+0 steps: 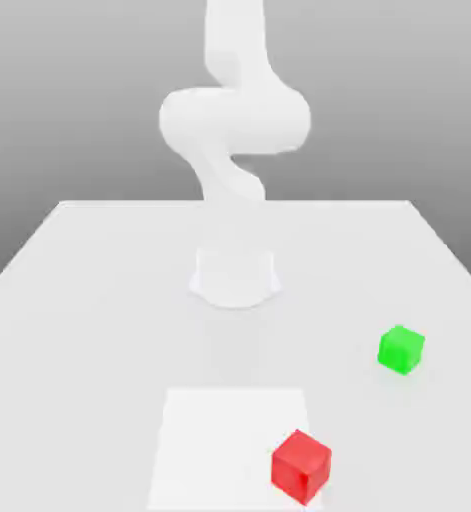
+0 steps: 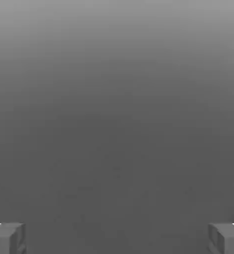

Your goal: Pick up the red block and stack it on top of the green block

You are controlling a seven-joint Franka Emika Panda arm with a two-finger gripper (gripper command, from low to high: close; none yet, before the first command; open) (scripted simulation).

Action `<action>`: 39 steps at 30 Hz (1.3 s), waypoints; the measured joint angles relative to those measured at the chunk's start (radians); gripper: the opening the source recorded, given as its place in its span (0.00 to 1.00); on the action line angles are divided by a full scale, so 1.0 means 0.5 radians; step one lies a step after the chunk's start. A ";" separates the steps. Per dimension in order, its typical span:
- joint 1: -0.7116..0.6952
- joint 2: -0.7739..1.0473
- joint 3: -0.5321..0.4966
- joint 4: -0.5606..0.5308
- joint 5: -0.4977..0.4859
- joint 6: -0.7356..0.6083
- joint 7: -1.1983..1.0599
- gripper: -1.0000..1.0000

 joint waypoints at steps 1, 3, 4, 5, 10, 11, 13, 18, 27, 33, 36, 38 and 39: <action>0.031 0.079 -0.016 -0.016 0.006 0.031 -0.059 0.50; 0.087 0.229 -0.046 -0.047 0.020 0.091 -0.174 0.50; 0.113 0.302 -0.059 -0.063 0.029 0.120 -0.231 0.50; 0.144 0.375 -0.077 -0.077 0.031 0.148 -0.283 0.50; 0.251 0.738 -0.121 -0.153 0.082 0.292 -0.572 0.50; 0.270 0.811 -0.126 -0.168 0.091 0.321 -0.630 0.50; 0.303 0.956 -0.133 -0.197 0.109 0.378 -0.743 0.50; 0.370 1.318 -0.125 -0.272 0.130 0.522 -1.011 0.50; 0.386 1.962 -0.075 -0.345 0.069 0.861 -1.302 0.50; 0.363 2.152 -0.046 -0.319 0.091 1.017 -1.323 0.00; 0.359 2.175 -0.042 -0.315 0.092 1.035 -1.324 0.00; 0.366 2.101 -0.051 -0.327 0.081 0.973 -1.316 0.00; 0.370 2.041 -0.057 -0.336 0.071 0.922 -1.309 0.00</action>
